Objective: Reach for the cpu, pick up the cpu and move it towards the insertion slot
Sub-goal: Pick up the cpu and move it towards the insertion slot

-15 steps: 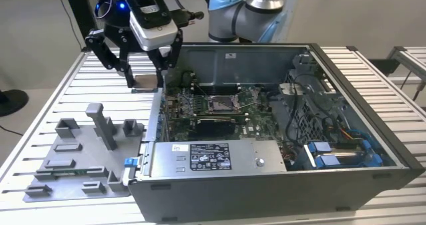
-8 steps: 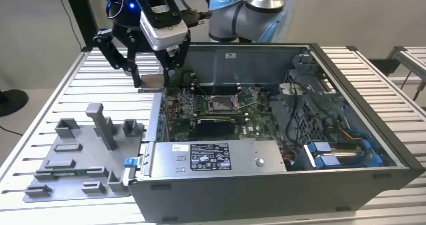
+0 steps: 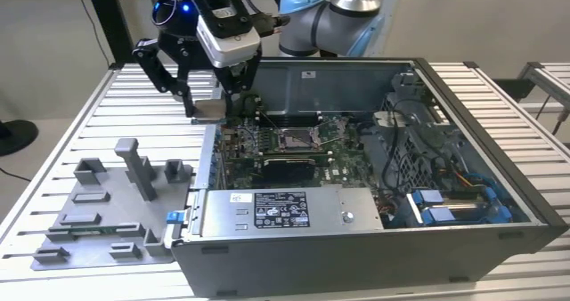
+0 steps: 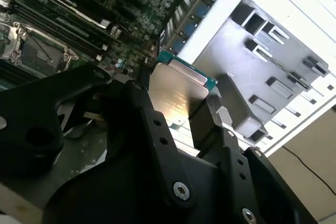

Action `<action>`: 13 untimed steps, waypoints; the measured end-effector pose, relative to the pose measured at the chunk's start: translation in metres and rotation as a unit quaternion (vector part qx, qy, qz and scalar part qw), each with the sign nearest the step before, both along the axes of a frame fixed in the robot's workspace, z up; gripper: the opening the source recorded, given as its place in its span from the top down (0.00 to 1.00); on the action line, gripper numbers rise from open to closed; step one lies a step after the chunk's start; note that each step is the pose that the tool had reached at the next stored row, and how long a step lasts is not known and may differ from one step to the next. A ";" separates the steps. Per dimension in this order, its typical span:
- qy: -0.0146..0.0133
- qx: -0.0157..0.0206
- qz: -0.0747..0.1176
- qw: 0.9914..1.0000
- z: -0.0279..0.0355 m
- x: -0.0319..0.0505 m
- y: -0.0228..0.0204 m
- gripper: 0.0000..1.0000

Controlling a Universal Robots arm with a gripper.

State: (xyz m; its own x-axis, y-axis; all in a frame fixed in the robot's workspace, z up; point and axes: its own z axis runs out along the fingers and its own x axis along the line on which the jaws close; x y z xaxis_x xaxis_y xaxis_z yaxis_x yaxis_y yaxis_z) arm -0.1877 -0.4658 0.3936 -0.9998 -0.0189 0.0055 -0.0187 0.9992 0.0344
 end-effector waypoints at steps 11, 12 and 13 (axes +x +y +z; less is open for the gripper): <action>0.000 0.000 0.000 1.000 -0.0001 0.0187 0.0000 1.00; 0.000 0.000 0.000 1.000 -0.0001 0.0205 0.0000 1.00; 0.000 0.000 0.000 1.000 -0.0001 0.0225 0.0000 1.00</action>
State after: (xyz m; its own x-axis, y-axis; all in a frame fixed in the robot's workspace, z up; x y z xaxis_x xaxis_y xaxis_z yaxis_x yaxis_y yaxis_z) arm -0.1652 -0.4658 0.3935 -0.9998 -0.0189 0.0055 -0.0187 0.9992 0.0344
